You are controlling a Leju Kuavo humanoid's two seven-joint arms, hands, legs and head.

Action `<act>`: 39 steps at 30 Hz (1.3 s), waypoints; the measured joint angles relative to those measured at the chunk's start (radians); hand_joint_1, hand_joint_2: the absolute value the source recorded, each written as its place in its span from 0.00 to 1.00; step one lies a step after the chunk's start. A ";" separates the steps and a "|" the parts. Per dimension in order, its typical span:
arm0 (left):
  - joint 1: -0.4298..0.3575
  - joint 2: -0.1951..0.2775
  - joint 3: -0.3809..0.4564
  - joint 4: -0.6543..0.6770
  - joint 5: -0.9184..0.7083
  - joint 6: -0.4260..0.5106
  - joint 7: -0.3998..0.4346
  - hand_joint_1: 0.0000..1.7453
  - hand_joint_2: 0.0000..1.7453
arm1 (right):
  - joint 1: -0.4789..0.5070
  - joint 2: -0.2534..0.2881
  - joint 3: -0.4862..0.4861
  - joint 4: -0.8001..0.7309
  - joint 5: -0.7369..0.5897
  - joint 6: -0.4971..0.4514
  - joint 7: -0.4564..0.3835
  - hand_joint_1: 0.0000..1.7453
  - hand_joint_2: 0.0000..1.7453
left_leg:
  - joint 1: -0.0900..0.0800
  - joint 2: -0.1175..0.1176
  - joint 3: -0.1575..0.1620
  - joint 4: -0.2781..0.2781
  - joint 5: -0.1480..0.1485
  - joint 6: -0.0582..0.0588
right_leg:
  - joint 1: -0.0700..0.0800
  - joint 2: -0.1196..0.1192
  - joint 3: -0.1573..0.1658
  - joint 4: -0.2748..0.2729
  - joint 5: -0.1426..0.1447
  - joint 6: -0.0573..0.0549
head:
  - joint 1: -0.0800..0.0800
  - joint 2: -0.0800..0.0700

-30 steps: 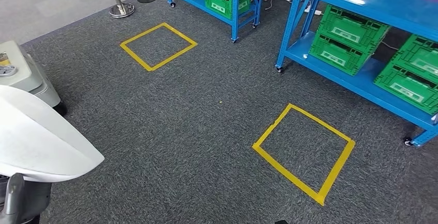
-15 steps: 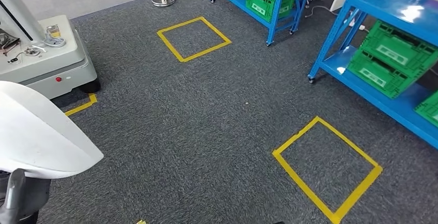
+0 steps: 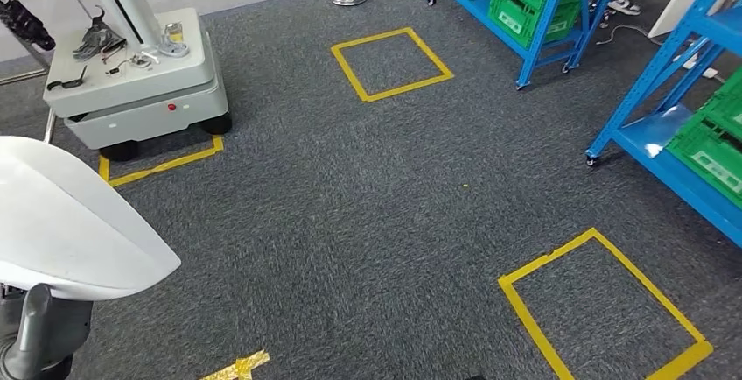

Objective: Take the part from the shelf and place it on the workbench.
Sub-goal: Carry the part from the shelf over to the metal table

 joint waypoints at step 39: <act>0.157 -0.062 0.246 -0.103 0.031 -0.063 -0.018 1.00 1.00 | 0.025 0.002 0.077 0.005 0.121 0.018 0.017 0.00 1.00 | -0.005 0.143 -0.001 0.064 -0.027 -0.001 | 0.005 -0.117 0.007 0.012 -0.018 -0.002 | 0.000 0.000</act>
